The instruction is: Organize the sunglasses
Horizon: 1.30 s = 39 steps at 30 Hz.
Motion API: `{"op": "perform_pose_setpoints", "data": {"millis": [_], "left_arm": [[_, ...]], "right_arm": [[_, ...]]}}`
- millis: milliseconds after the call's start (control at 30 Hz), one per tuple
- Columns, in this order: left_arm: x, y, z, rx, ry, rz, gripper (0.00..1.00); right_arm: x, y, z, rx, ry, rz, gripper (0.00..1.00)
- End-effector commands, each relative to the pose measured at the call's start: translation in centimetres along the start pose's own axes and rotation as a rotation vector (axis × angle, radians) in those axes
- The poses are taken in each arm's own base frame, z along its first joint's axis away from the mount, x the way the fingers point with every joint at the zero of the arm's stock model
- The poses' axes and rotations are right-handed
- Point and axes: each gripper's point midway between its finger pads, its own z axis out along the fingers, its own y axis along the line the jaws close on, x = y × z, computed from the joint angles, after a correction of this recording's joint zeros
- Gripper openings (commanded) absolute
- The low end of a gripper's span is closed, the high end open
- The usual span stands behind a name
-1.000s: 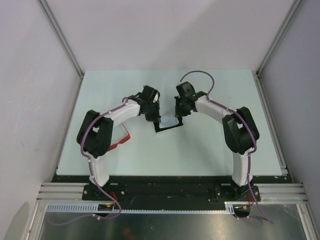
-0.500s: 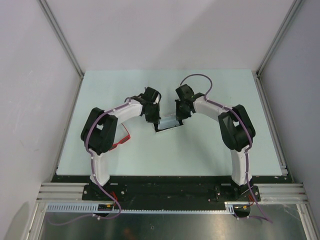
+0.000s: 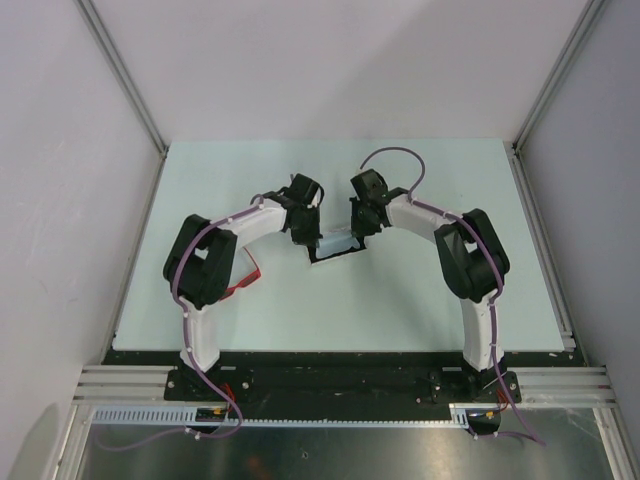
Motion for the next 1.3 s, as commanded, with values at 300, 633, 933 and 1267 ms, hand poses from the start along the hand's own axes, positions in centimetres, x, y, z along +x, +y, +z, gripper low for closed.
{"op": "perform_pose_setpoints", "data": {"millis": [300,633,933,1267], "left_arm": [[-0.1,1.1,0.9,-0.057,-0.016,0.016,0.01],[0.2,2.4,1.0,-0.134,-0.042,0.025,0.16],[-0.8,1.8,-0.8,-0.123,-0.091,0.027,0.34],[-2.0,0.7,-2.7,-0.093,-0.142,0.023,0.5]], "right_arm": [[0.0,-0.7,1.0,0.035,-0.03,-0.014,0.0],[-0.2,-0.6,1.0,0.033,-0.037,-0.024,0.05],[-2.1,0.2,-0.9,0.023,-0.096,-0.023,0.24],[-4.1,1.0,-3.1,0.015,-0.156,-0.013,0.34]]}}
